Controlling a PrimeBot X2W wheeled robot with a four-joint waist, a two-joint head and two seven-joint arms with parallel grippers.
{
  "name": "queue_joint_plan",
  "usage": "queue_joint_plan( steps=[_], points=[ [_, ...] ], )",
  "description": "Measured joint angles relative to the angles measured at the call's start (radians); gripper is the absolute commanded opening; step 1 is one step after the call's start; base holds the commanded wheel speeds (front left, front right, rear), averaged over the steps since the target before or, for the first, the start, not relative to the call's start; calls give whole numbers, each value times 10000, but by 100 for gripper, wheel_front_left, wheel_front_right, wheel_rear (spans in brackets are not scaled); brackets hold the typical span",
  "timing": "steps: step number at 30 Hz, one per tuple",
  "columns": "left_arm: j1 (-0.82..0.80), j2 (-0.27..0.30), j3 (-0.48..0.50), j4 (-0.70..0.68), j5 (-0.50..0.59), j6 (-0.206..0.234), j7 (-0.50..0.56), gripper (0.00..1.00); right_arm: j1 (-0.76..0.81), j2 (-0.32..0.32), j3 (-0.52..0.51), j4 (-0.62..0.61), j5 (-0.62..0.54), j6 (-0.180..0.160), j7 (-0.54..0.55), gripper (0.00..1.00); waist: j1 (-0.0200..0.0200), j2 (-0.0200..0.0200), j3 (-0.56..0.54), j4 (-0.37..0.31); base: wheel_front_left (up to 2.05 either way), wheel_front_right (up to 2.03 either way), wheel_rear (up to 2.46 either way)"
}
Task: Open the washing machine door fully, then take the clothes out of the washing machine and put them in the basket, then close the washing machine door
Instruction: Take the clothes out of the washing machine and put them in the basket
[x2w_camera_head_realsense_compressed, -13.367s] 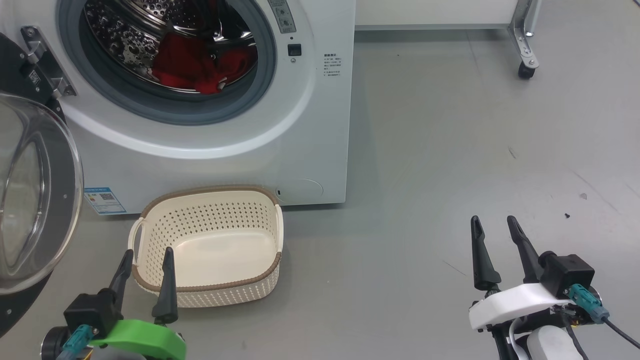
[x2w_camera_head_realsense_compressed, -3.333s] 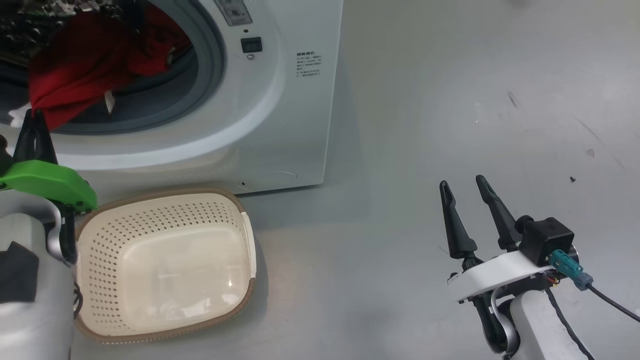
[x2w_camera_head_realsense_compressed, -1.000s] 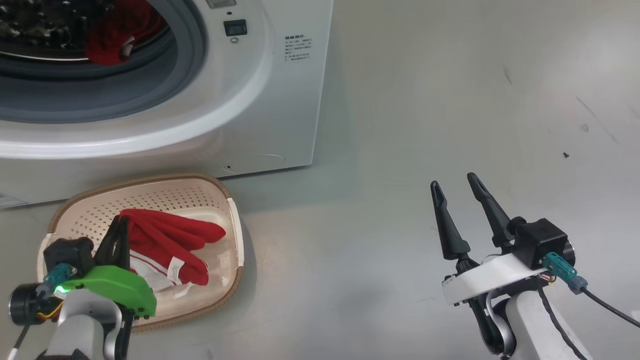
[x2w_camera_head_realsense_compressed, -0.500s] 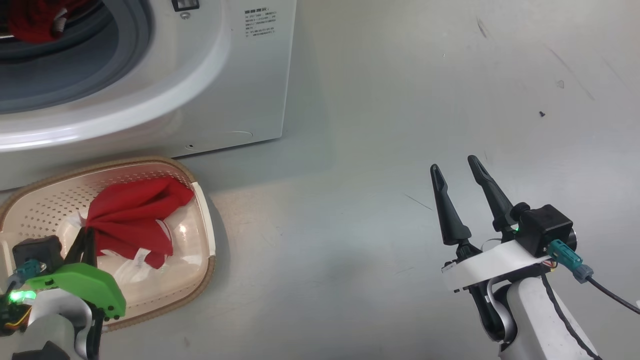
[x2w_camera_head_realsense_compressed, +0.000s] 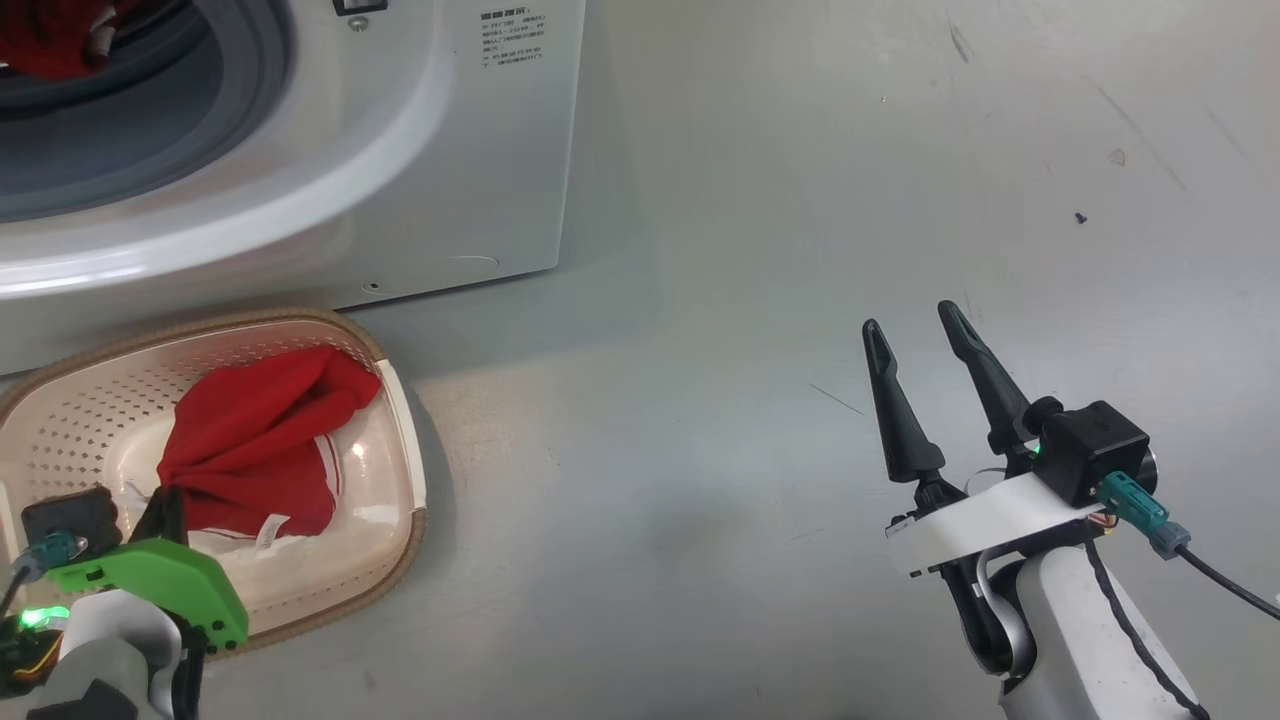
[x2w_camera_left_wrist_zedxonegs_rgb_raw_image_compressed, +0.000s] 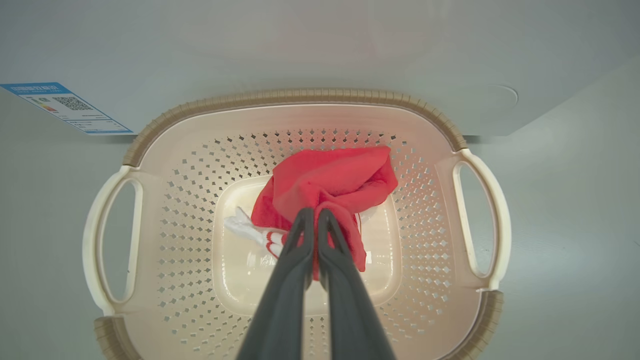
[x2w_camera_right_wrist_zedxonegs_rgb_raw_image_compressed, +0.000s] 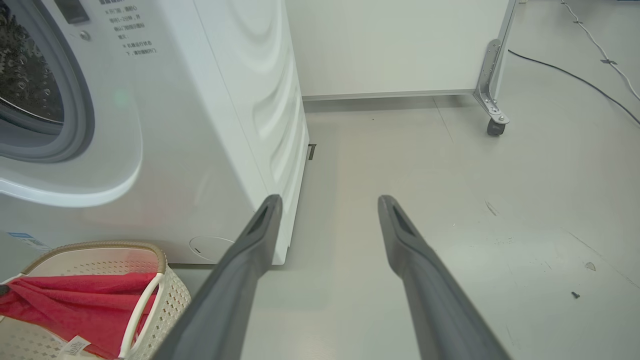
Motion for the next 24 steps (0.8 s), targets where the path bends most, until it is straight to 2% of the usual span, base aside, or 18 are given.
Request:
queue_joint_plan(
  steps=[2,3,4,5,6,16,24],
  points=[
    [-103,-17,-17,144,0,0,-44,0,0,0,-2,2,-12,0,0,100,0,0,-14,13,0,0,0],
    [-156,-33,-25,205,0,-2,-115,16,0,0,-2,4,-15,0,0,100,0,0,-21,21,0,0,0],
    [-200,-46,-29,249,0,-2,-130,60,0,0,-2,8,-31,0,0,100,0,0,-31,29,0,0,0],
    [-237,-54,-31,320,0,-2,-184,87,0,0,-2,13,-50,0,0,100,0,-1,-41,37,0,0,0],
    [-267,-56,-25,407,0,-2,-217,100,0,0,0,23,-65,0,0,100,0,0,-52,46,0,0,0],
    [-441,-140,-282,1089,50,-23,-629,100,2,0,-29,173,-84,0,0,100,0,0,-348,171,0,0,0],
    [-749,-439,-564,970,144,-228,-1174,100,3,-2,-184,267,-82,6,0,100,0,0,-834,375,0,0,0]
  ],
)
